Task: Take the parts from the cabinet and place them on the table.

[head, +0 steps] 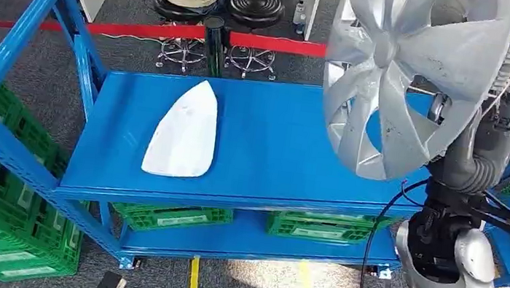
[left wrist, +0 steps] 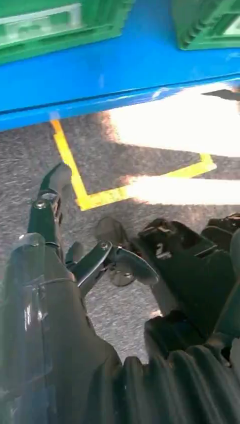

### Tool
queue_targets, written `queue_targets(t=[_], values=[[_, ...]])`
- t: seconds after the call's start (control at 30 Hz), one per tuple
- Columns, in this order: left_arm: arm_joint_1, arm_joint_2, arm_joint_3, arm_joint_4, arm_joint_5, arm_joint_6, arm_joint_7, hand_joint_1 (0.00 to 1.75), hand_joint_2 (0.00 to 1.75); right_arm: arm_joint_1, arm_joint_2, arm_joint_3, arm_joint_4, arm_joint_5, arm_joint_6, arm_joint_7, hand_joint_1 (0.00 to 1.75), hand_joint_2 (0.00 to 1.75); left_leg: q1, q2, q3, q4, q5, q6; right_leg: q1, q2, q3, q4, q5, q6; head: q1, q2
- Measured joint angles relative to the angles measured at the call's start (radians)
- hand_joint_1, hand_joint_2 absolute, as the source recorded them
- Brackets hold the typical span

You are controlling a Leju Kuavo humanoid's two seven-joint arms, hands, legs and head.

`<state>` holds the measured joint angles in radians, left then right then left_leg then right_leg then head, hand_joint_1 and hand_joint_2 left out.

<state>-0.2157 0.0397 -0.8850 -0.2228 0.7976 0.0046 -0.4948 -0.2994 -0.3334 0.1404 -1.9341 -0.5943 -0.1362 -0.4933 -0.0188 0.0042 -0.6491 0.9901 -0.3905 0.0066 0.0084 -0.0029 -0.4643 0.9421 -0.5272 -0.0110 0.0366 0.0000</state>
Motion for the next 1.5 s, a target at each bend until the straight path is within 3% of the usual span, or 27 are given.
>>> queue_targets(t=[0.07, 0.13, 0.17, 0.23, 0.3, 0.33, 0.37, 0.43, 0.5, 0.53, 0.57, 0.63, 0.67, 0.7, 0.77, 0.83, 0.9, 1.0, 1.03, 1.07, 1.13, 1.17, 1.2, 1.27, 1.33, 1.4, 1.5], values=[[-0.002, 0.000, 0.000, 0.000, 0.000, -0.001, 0.003, 0.00, 1.75, -0.006, 0.000, 0.004, -0.001, 0.003, -0.007, 0.001, 1.75, 1.75, 0.008, -0.002, -0.030, 0.063, -0.097, -0.010, -0.005, -0.006, -0.016, -0.002, 0.024, -0.011, -0.011, 0.000], [-0.002, 0.000, 0.000, 0.000, 0.000, -0.001, 0.004, 0.00, 1.75, -0.006, 0.000, 0.008, -0.001, 0.006, -0.008, 0.001, 1.75, 1.75, 0.018, -0.005, -0.072, 0.222, -0.210, -0.022, -0.005, -0.009, -0.047, 0.004, 0.044, -0.013, -0.023, 0.000], [-0.002, 0.000, 0.000, 0.000, 0.000, -0.002, 0.004, 0.00, 1.75, -0.006, 0.000, 0.009, -0.001, 0.006, -0.008, 0.001, 1.75, 1.75, 0.021, -0.005, -0.084, 0.282, -0.231, -0.027, -0.005, -0.011, -0.062, 0.008, 0.052, -0.012, -0.024, 0.000], [-0.002, -0.001, 0.000, 0.000, 0.000, -0.001, 0.006, 0.00, 1.75, -0.006, 0.000, 0.013, -0.001, 0.010, -0.014, 0.002, 1.75, 1.75, 0.031, -0.005, -0.065, 0.313, -0.187, -0.037, -0.007, -0.013, -0.097, 0.019, 0.070, -0.006, -0.031, 0.000], [-0.002, -0.001, 0.000, 0.000, 0.000, 0.002, 0.006, 0.00, 1.75, -0.008, 0.000, 0.015, -0.001, 0.025, -0.029, 0.011, 1.75, 1.75, 0.039, -0.004, 0.023, 0.214, -0.116, -0.045, -0.011, -0.013, -0.135, 0.039, 0.083, 0.005, -0.035, 0.000], [-0.004, -0.001, 0.000, 0.000, 0.001, 0.002, 0.006, 0.00, 1.75, -0.010, 0.000, 0.015, -0.001, 0.033, -0.038, 0.015, 1.75, 1.75, 0.045, -0.003, 0.091, 0.130, -0.119, -0.050, -0.013, -0.013, -0.148, 0.054, 0.086, 0.010, -0.037, 0.000], [-0.006, -0.001, 0.000, 0.000, 0.002, 0.002, 0.005, 0.00, 1.75, -0.012, 0.000, 0.015, -0.002, 0.040, -0.045, 0.018, 1.75, 1.75, 0.041, -0.004, 0.140, 0.056, -0.161, -0.052, -0.010, -0.012, -0.161, 0.066, 0.088, 0.014, -0.039, 0.000], [-0.008, -0.001, 0.000, 0.000, 0.002, 0.002, 0.003, 0.00, 1.75, -0.018, -0.002, 0.016, -0.009, 0.063, -0.065, 0.024, 1.75, 1.75, 0.035, -0.009, 0.147, 0.024, -0.177, -0.029, -0.013, -0.014, -0.171, 0.077, 0.101, 0.029, -0.035, 0.000], [-0.004, -0.001, 0.000, 0.001, 0.003, 0.002, 0.003, 0.00, 1.75, -0.020, -0.003, 0.019, -0.010, 0.074, -0.079, 0.029, 1.75, 1.75, 0.029, -0.007, 0.132, 0.022, -0.159, -0.006, -0.019, -0.013, -0.178, 0.072, 0.119, 0.043, -0.033, 0.000], [-0.006, 0.001, 0.000, 0.001, 0.005, 0.003, 0.002, 0.00, 1.75, -0.020, -0.004, 0.020, -0.010, 0.077, -0.082, 0.029, 1.75, 1.75, 0.031, -0.005, 0.127, 0.021, -0.148, 0.007, -0.024, -0.009, -0.186, 0.081, 0.092, 0.048, -0.036, 0.000], [-0.008, 0.002, 0.001, 0.001, 0.005, 0.003, 0.002, 0.00, 1.75, -0.021, -0.007, 0.022, -0.010, 0.079, -0.086, 0.032, 1.75, 1.75, 0.029, -0.005, 0.111, 0.021, -0.137, 0.017, -0.024, -0.008, -0.200, 0.116, 0.033, 0.051, -0.029, 0.000], [-0.008, 0.001, 0.001, 0.001, 0.005, 0.003, 0.001, 0.00, 1.75, -0.025, -0.008, 0.023, -0.010, 0.081, -0.089, 0.033, 1.75, 1.75, 0.024, -0.005, 0.082, 0.021, -0.113, 0.025, -0.024, -0.005, -0.228, 0.256, -0.086, 0.054, -0.019, 0.000], [-0.008, 0.001, 0.001, 0.001, 0.006, 0.004, 0.001, 0.00, 1.75, -0.026, -0.008, 0.024, -0.010, 0.081, -0.091, 0.033, 1.75, 1.75, 0.020, -0.005, 0.066, 0.022, -0.099, 0.027, -0.024, -0.004, -0.236, 0.330, -0.120, 0.053, -0.013, 0.000], [-0.007, 0.001, 0.001, 0.001, 0.005, 0.004, 0.001, 0.00, 1.75, -0.027, -0.008, 0.026, -0.009, 0.081, -0.093, 0.033, 1.75, 1.75, 0.017, -0.004, 0.049, 0.023, -0.087, 0.029, -0.024, -0.003, -0.235, 0.377, -0.121, 0.051, -0.007, 0.000], [-0.007, 0.001, 0.001, 0.001, 0.005, 0.004, 0.000, 0.00, 1.75, -0.029, -0.008, 0.031, -0.009, 0.081, -0.094, 0.034, 1.75, 1.75, 0.010, -0.003, 0.015, 0.023, -0.061, 0.029, -0.021, -0.002, -0.188, 0.353, -0.054, 0.040, 0.001, 0.000], [-0.008, 0.000, 0.001, 0.001, 0.006, 0.004, -0.001, 0.00, 1.75, -0.032, -0.008, 0.034, -0.009, 0.081, -0.094, 0.035, 1.75, 1.75, 0.007, -0.002, -0.011, 0.023, -0.037, 0.026, -0.012, 0.000, -0.081, 0.206, -0.007, 0.024, 0.001, 0.000], [-0.008, -0.001, 0.001, 0.001, 0.006, 0.004, -0.003, 0.00, 1.75, -0.040, -0.009, 0.037, -0.010, 0.081, -0.094, 0.036, 1.75, 1.75, 0.002, 0.002, -0.024, 0.025, -0.018, 0.019, -0.002, 0.003, 0.040, 0.017, -0.051, 0.009, 0.005, 0.000], [-0.007, 0.000, 0.001, 0.001, 0.005, 0.006, -0.004, 0.00, 1.75, -0.043, -0.008, 0.040, -0.009, 0.081, -0.094, 0.036, 1.75, 1.75, 0.007, 0.009, -0.032, 0.012, 0.019, 0.003, 0.009, 0.006, 0.028, 0.009, -0.035, 0.005, 0.002, 0.000], [-0.006, 0.000, 0.001, 0.001, 0.005, 0.006, -0.004, 0.00, 1.75, -0.044, -0.007, 0.043, -0.008, 0.081, -0.094, 0.036, 1.75, 1.75, 0.009, 0.008, -0.038, 0.017, 0.005, -0.001, -0.003, -0.001, 0.018, -0.002, -0.016, -0.004, 0.000, 0.000], [-0.006, 0.000, 0.001, 0.001, 0.004, 0.007, -0.004, 0.00, 1.75, -0.049, -0.006, 0.045, -0.008, 0.081, -0.094, 0.036, 1.75, 1.75, 0.011, 0.004, -0.051, 0.038, -0.045, -0.007, -0.001, -0.002, 0.005, -0.002, -0.003, -0.009, -0.004, 0.000], [-0.007, 0.000, 0.001, 0.001, 0.002, 0.007, -0.003, 0.00, 1.75, -0.052, -0.005, 0.049, -0.008, 0.082, -0.095, 0.035, 1.75, 1.75, 0.016, -0.005, -0.083, 0.166, -0.174, -0.018, 0.000, -0.005, -0.025, 0.000, 0.020, -0.016, -0.019, 0.000], [-0.006, 0.000, 0.001, 0.001, 0.001, 0.007, -0.003, 0.00, 1.75, -0.051, -0.005, 0.052, -0.008, 0.083, -0.095, 0.035, 1.75, 1.75, 0.018, -0.006, -0.098, 0.245, -0.216, -0.023, 0.001, -0.006, -0.042, 0.002, 0.033, -0.017, -0.023, 0.000], [-0.006, 0.000, 0.001, 0.001, 0.001, 0.007, -0.003, 0.00, 1.75, -0.051, -0.005, 0.054, -0.007, 0.084, -0.096, 0.035, 1.75, 1.75, 0.020, -0.006, -0.106, 0.305, -0.222, -0.026, 0.002, -0.009, -0.061, 0.006, 0.045, -0.015, -0.025, 0.000], [-0.005, 0.000, 0.001, 0.001, 0.000, 0.008, -0.003, 0.00, 1.75, -0.051, -0.004, 0.056, -0.003, 0.084, -0.097, 0.035, 1.75, 1.75, 0.022, -0.006, -0.075, 0.325, -0.148, -0.032, 0.001, -0.012, -0.105, 0.019, 0.067, -0.011, -0.029, 0.000], [-0.006, 0.001, 0.001, 0.001, 0.000, 0.013, -0.006, 0.00, 1.75, -0.052, -0.004, 0.057, -0.003, 0.085, -0.097, 0.035, 1.75, 1.75, 0.028, -0.005, 0.037, 0.207, -0.102, -0.033, -0.001, -0.012, -0.149, 0.041, 0.084, -0.002, -0.035, 0.000], [-0.009, 0.002, 0.001, 0.000, 0.000, 0.016, -0.011, 0.00, 1.75, -0.056, -0.004, 0.056, -0.004, 0.089, -0.097, 0.037, 1.75, 1.75, 0.025, -0.006, 0.162, 0.035, -0.171, -0.028, 0.001, -0.015, -0.174, 0.065, 0.089, 0.005, -0.037, 0.000], [-0.009, 0.002, 0.003, 0.001, 0.006, 0.019, -0.023, 0.00, 1.75, -0.060, -0.003, 0.060, -0.003, 0.092, -0.098, 0.044, 1.75, 1.75, 0.021, -0.009, 0.157, 0.009, -0.189, -0.004, -0.002, -0.016, -0.189, 0.068, 0.114, 0.024, -0.032, 0.000]])
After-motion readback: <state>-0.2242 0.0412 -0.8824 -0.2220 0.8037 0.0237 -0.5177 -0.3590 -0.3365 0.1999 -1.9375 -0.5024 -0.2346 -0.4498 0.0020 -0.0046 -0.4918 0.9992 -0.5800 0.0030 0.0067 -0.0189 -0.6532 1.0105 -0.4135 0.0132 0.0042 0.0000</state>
